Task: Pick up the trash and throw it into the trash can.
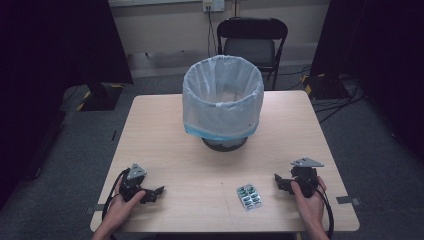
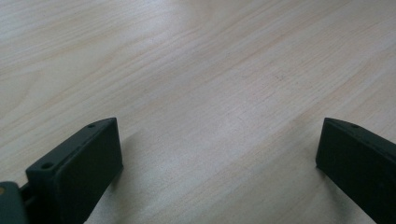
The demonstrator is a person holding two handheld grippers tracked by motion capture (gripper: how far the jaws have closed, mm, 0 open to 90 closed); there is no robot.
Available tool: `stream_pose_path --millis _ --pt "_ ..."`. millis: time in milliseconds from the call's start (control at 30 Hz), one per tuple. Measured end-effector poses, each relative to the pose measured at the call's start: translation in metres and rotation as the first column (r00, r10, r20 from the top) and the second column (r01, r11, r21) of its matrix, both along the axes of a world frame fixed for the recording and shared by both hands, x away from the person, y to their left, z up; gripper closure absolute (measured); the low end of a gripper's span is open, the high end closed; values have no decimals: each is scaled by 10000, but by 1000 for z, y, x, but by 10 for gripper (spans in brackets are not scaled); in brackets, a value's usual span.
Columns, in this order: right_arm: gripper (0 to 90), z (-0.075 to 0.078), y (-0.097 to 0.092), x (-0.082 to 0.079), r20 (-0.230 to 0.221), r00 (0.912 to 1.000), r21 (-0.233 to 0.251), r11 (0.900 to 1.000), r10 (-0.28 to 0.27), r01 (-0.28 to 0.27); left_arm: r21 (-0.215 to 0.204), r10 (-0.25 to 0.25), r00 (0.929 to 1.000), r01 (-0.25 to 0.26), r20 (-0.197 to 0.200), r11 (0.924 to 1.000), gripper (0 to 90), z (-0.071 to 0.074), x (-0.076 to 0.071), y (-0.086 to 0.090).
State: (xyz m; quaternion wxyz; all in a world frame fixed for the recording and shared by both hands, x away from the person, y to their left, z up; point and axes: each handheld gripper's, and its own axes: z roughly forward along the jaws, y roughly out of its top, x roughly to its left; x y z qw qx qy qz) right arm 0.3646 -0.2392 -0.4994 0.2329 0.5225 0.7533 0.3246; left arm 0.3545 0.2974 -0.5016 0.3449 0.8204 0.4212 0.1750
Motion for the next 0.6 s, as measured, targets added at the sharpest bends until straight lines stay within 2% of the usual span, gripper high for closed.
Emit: stream_pose_path --millis 300,467,533,600 --pt "111 0 1 -1 -13 9998 17 9998 -181 181 -26 20 10000 -20 -20 10000 0 0 0 0" --pt "157 3 0 -3 -74 10000 371 9993 66 -63 -25 16 10000 -16 -21 10000 0 0 0 0" --pt "160 7 2 -5 45 9999 560 9983 143 -145 -25 16 10000 -16 -17 10000 0 0 0 0" --pt "177 14 9 -12 407 9984 668 9969 381 -408 11 -2 10000 2 -1 10000 0 0 0 0"
